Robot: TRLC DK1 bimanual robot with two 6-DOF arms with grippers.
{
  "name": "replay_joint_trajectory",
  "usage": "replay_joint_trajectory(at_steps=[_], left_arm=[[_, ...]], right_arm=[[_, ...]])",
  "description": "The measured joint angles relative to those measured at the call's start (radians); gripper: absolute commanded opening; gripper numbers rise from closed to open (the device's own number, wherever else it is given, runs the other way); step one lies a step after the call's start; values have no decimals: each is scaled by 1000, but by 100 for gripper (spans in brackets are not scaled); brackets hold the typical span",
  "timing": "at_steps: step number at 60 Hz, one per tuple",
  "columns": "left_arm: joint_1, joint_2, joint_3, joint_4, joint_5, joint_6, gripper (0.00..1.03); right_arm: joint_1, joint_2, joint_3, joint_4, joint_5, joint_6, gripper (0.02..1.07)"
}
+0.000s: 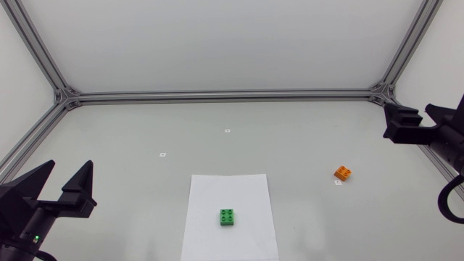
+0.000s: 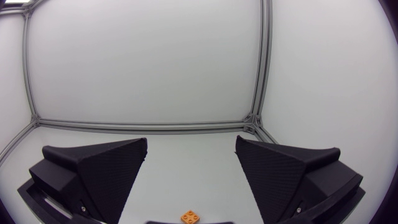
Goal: Pick up the orange 2x2 brick with the right arm and stack it on top of the green 2x2 brick in the center
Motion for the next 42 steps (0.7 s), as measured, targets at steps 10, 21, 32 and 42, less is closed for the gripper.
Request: replay_joint_trajectory(at_steps=[10, 21, 32, 42], left_arm=[[0, 0, 0, 0, 0, 0, 99], [0, 0, 0, 0, 0, 0, 99], [0, 0, 0, 0, 0, 0, 99], [0, 0, 0, 0, 0, 0, 99]], right_arm=[[-49, 266, 192, -193, -34, -16, 103], [-147, 489, 306, -285, -187, -58, 103], [-150, 595, 367, -354, -200, -163, 103], [-147, 687, 436, -440, -200, -262, 103]])
